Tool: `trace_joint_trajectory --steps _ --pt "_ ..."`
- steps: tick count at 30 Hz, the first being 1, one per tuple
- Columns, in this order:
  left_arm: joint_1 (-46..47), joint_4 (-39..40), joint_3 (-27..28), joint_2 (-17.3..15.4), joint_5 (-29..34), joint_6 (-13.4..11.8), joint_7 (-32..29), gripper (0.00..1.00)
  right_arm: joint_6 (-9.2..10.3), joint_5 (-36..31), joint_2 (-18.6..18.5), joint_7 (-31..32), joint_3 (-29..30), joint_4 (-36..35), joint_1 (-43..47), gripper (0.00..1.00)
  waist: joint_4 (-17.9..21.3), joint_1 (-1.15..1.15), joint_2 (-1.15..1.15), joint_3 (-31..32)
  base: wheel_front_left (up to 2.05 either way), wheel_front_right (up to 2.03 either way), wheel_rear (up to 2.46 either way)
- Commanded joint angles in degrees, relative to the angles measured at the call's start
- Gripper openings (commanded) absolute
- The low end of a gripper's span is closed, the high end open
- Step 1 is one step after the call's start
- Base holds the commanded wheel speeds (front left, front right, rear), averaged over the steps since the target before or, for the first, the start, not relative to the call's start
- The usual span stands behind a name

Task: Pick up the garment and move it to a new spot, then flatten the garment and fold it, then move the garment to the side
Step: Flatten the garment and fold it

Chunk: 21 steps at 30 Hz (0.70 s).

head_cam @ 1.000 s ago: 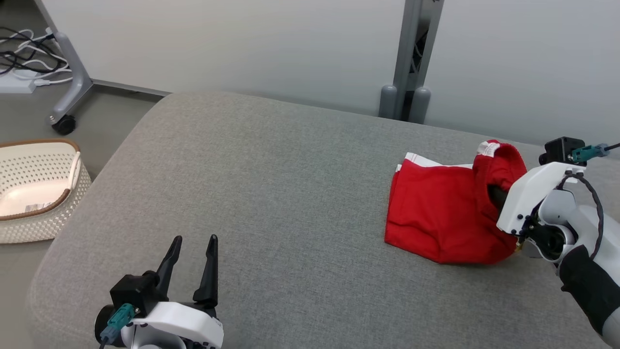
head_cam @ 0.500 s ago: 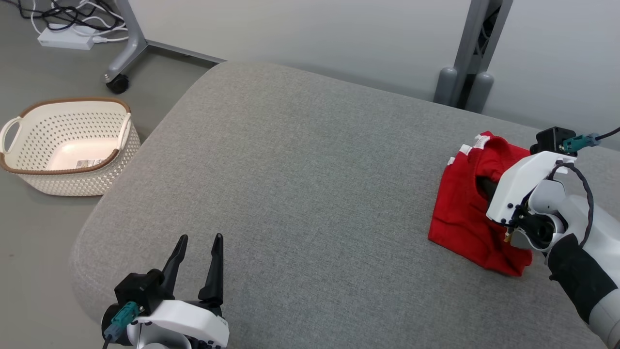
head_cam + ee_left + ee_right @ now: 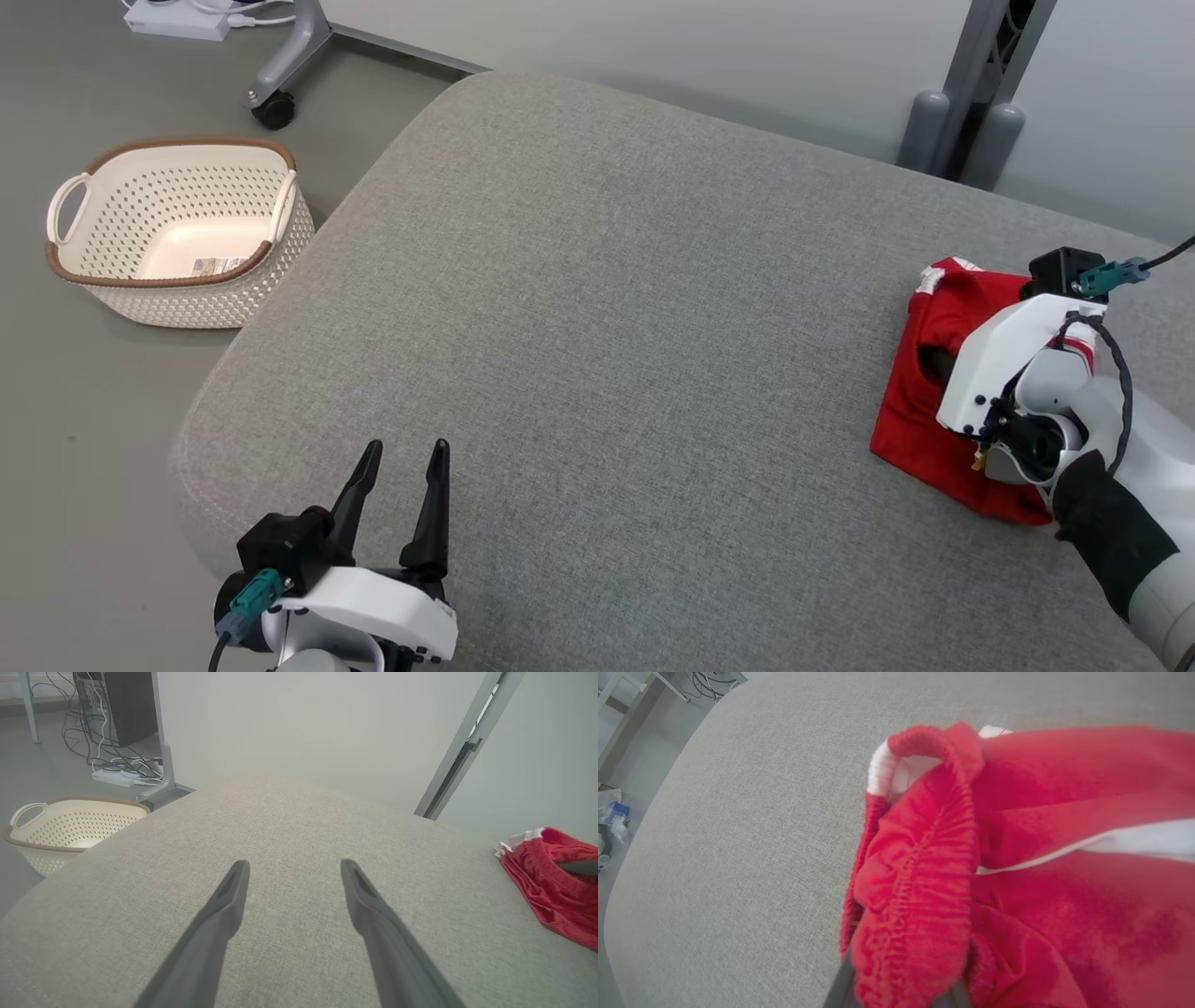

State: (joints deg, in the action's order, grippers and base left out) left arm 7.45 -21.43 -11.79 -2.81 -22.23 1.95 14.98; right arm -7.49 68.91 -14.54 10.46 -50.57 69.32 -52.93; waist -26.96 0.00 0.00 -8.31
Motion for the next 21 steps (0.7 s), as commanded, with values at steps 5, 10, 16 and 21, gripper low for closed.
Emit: trace_joint_trajectory --steps 5,10,16,21 --pt "1.11 -0.09 -0.24 -0.26 -0.53 -0.29 0.18 1.00 0.00 -0.34 0.18 -0.52 -0.52 0.70 -0.62 0.51 -0.43 0.00 0.00 -0.63 0.00 0.00 0.00" --pt "1.43 -0.24 -0.33 -0.25 -0.41 -0.48 0.18 1.00 0.00 -0.04 0.65 -0.78 -0.72 1.09 -0.76 1.00 -0.33 0.00 0.00 -0.75 0.00 0.00 0.00" --pt "1.09 -0.53 0.24 -0.25 0.19 -0.41 0.18 1.00 0.00 -0.12 0.85 -1.76 -1.10 0.97 -0.66 1.00 0.66 0.00 0.00 0.58 0.00 0.00 0.00" --pt "0.38 -0.68 0.98 -0.27 0.98 -0.34 0.18 1.00 0.00 -0.31 1.88 -1.89 -1.94 -0.53 -0.46 1.00 2.39 0.00 0.00 3.04 0.00 0.00 0.00"
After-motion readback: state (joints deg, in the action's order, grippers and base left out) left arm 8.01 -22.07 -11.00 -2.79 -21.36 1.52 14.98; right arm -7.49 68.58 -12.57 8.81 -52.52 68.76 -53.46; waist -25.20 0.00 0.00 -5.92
